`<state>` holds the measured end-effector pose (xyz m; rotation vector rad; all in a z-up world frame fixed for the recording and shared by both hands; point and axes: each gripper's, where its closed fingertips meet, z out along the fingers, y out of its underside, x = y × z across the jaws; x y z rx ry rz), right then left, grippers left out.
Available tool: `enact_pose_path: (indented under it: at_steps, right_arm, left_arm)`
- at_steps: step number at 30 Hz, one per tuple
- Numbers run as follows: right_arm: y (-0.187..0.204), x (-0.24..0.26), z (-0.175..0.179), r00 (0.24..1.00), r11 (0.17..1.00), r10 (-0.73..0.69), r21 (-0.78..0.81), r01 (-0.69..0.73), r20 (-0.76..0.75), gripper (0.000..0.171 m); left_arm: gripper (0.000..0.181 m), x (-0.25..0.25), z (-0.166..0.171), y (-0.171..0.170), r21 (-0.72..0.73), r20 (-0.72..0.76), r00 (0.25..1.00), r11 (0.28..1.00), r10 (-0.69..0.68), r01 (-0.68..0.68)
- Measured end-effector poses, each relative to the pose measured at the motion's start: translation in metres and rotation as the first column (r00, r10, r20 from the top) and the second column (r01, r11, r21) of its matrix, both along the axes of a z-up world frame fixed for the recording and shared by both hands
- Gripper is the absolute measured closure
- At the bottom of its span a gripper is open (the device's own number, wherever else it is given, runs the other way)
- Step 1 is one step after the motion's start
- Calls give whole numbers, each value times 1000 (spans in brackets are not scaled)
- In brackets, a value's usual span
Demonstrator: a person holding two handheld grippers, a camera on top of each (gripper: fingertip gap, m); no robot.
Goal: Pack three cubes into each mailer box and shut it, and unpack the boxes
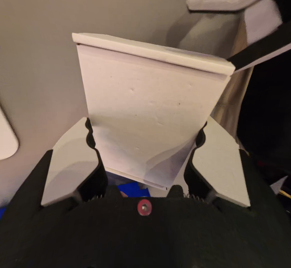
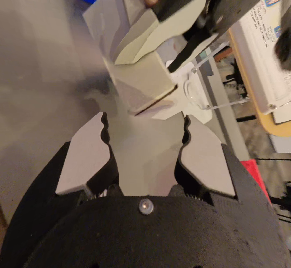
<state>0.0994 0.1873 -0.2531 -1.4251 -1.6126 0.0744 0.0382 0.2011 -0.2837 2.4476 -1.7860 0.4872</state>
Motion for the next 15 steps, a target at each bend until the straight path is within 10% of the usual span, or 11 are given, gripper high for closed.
enact_pose_path:
  at_steps: [15]
  right_arm:
    - [-3, -6, -34, 981, 995, 90, 15, -94, 170, 103]
  left_arm:
    - [65, 14, -21, -12, -133, 50, 998, 991, -29, 35]
